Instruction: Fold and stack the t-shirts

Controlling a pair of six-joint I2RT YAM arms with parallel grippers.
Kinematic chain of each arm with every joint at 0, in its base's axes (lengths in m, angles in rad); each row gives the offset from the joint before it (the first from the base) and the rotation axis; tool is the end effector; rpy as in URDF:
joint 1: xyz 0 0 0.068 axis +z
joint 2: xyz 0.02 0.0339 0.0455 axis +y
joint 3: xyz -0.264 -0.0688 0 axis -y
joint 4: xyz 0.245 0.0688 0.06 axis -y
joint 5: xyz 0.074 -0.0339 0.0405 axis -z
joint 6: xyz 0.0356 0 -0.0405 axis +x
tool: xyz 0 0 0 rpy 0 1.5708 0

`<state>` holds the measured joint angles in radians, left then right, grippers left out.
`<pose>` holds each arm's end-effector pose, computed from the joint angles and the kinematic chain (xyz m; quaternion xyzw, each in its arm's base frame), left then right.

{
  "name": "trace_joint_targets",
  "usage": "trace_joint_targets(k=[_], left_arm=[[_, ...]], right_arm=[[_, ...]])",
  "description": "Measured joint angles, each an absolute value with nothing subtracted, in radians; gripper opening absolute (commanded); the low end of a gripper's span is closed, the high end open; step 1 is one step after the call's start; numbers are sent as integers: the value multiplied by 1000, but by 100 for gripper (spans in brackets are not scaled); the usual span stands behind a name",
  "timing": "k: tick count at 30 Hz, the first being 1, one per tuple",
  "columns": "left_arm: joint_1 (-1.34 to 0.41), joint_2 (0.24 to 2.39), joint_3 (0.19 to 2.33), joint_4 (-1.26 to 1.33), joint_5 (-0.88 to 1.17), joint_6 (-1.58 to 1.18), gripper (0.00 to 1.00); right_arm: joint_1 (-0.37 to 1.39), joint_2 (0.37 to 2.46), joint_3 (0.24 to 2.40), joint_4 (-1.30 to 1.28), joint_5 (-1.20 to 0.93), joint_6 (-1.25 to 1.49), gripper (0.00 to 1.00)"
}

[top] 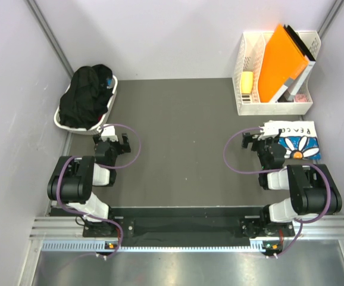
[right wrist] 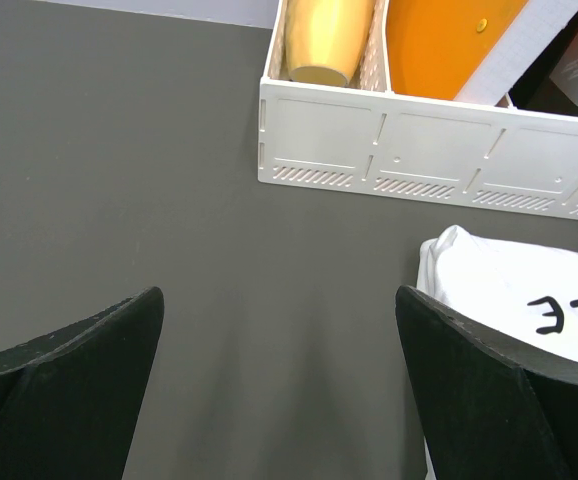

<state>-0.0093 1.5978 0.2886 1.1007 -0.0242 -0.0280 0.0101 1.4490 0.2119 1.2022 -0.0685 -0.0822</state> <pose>0.2557 -0.0015 0.1336 -0.0149 0.7767 -0.0023 0.6297 0.2343 0.0048 0.1599 -0.0569 0.7171 -0.0004 0.6947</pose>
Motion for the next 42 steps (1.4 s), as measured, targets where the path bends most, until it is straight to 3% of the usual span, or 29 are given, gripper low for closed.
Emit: trace_joint_targets(k=[10,19,23,29,35,42], left_arm=[[-9,1594,289,1105,-25,-28,99],[-10,1506,396,892,-77,-36,99],[-10,1459,546,700,-64,-24,99],[-10,1257,594,587,34,66,99],[-15,1220,940,162,244,326,99],[-15,1439,1433,-231,124,396,99]], right_arm=[[11,1341,221,1085,-72,-93,100],[11,1168,443,793,-115,-156,100],[11,1158,614,575,-222,-268,100],[11,1177,888,130,-370,-500,100],[12,1350,1313,-341,-356,-630,100],[13,1604,1694,-818,-266,-685,100]])
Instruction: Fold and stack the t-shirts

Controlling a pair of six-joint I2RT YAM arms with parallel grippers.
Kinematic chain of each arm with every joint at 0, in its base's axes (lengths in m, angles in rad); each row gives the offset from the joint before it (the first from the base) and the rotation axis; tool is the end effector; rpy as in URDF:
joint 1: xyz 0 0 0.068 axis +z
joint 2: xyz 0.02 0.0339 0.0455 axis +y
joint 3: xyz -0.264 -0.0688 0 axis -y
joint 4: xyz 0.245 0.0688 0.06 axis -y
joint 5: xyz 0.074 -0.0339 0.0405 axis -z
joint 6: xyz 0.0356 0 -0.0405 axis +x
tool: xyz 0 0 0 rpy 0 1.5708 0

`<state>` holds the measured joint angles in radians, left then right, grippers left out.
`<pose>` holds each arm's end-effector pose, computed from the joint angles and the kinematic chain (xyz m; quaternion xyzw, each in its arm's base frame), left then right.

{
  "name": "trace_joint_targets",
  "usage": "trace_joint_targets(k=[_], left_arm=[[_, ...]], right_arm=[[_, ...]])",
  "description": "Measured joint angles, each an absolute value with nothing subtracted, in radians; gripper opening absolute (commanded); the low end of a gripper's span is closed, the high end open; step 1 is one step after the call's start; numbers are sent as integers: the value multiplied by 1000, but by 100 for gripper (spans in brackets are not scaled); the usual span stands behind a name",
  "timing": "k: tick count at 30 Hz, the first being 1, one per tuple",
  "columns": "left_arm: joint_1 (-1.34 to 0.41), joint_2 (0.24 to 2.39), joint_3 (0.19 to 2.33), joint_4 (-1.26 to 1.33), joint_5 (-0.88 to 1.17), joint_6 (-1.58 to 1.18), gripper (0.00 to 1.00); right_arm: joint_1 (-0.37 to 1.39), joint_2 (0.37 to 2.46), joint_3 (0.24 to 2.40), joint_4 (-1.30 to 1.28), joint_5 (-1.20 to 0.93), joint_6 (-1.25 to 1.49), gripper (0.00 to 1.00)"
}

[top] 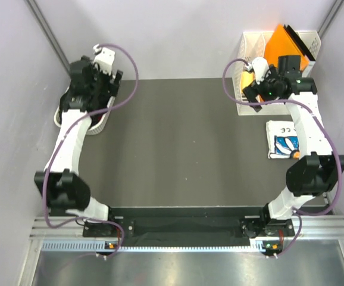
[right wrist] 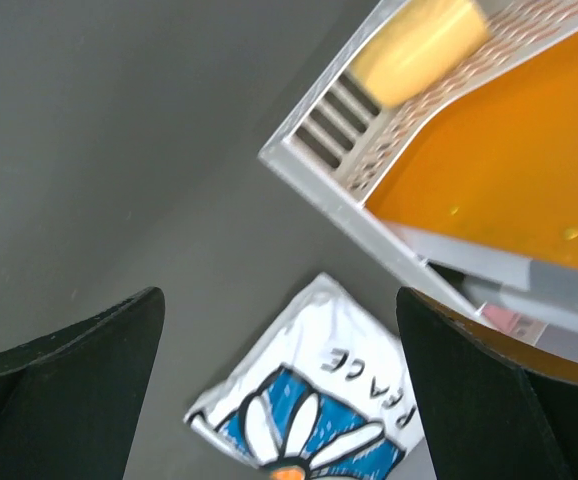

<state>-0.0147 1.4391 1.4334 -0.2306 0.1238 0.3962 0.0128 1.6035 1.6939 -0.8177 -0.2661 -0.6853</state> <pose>0.3369 -0.0093 0.4082 0.1974 0.7597 0.0694 0.6157 0.3480 0.0138 0.3872 -0.3603 0.8312 -0.0196 0.4229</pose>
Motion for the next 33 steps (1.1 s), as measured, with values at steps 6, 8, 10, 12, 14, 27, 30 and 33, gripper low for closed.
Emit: trace_joint_targets(k=[6,8,10,12,14,27,30,33], left_arm=[[-15,1746,1817,-448,-89,505,96],[-15,1809,1858,-470,-172,567,92],[-15,1893,1928,-505,-260,633,84],[-15,1977,2006,-518,-334,678,86],[-14,2039,2038,-512,-406,723,91],[51,2308,2080,-408,-720,892,91],[56,2317,2087,-397,-749,894,65],[59,2317,2099,-398,-761,877,68]], right_arm=[[25,1681,1864,-1032,-235,-679,100],[34,1688,1912,-1064,-228,-662,100],[43,1695,1952,-1077,-228,-651,100],[51,1698,1977,-1087,-229,-644,100],[61,1697,1980,-1088,-228,-635,100],[113,1629,1815,-1018,-236,-614,100],[117,1629,1815,-1013,-238,-604,100],[118,1629,1814,-1010,-239,-590,100]])
